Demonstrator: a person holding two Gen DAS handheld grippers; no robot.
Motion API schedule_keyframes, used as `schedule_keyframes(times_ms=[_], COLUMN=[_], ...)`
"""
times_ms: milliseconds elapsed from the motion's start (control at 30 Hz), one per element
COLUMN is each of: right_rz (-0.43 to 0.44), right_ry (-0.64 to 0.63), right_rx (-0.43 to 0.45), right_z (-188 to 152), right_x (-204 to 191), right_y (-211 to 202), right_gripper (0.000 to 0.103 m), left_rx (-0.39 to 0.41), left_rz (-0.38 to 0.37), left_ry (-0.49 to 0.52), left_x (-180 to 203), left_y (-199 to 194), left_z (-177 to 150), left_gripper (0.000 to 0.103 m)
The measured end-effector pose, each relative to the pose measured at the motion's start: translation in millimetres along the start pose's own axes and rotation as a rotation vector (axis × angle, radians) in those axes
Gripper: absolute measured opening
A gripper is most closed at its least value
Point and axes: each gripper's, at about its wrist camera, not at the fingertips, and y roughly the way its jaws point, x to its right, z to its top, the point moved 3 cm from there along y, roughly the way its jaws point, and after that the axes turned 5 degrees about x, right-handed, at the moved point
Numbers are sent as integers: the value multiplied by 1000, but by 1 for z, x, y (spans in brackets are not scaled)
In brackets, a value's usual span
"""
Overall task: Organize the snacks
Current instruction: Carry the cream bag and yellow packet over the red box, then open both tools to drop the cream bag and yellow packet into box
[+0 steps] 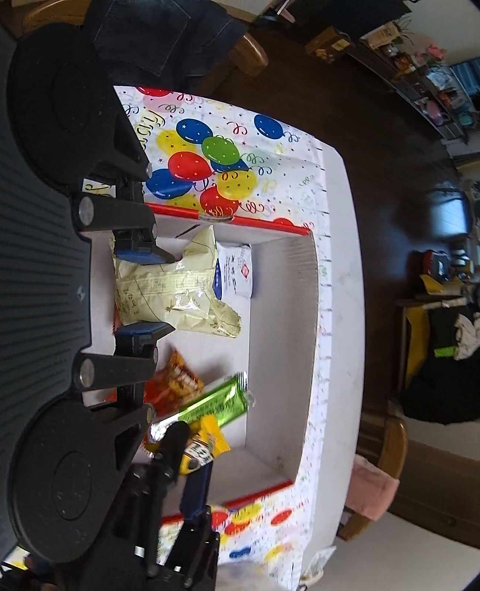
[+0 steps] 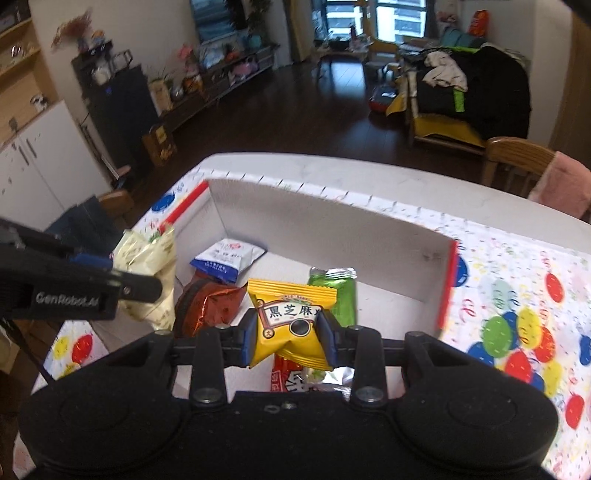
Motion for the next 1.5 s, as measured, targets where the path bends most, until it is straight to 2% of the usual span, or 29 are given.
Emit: schedule_keyframes(times_ms=[133, 500, 900, 1167, 1433, 1500], right_rz=[28, 37, 48, 63, 60, 54], right_ry=[-51, -171, -164, -133, -95, -88], right_rx=[-40, -129, -139, -111, -56, -40], right_z=[-1, -13, -15, -13, -6, -5], right_x=[-9, -24, -20, -15, -15, -15], right_y=[19, 56, 62, 49, 22, 13], right_gripper=[33, 33, 35, 52, 60, 63], left_rx=[-50, -128, -129, -118, -66, -52], left_rz=[15, 39, 42, 38, 5, -6], left_ry=[1, 44, 49, 45, 40, 39], left_x=[-4, 0, 2, 2, 3, 2], left_y=[20, 53, 61, 51, 26, 18], left_z=[6, 9, 8, 5, 1, -1], left_gripper=[30, 30, 30, 31, 31, 36])
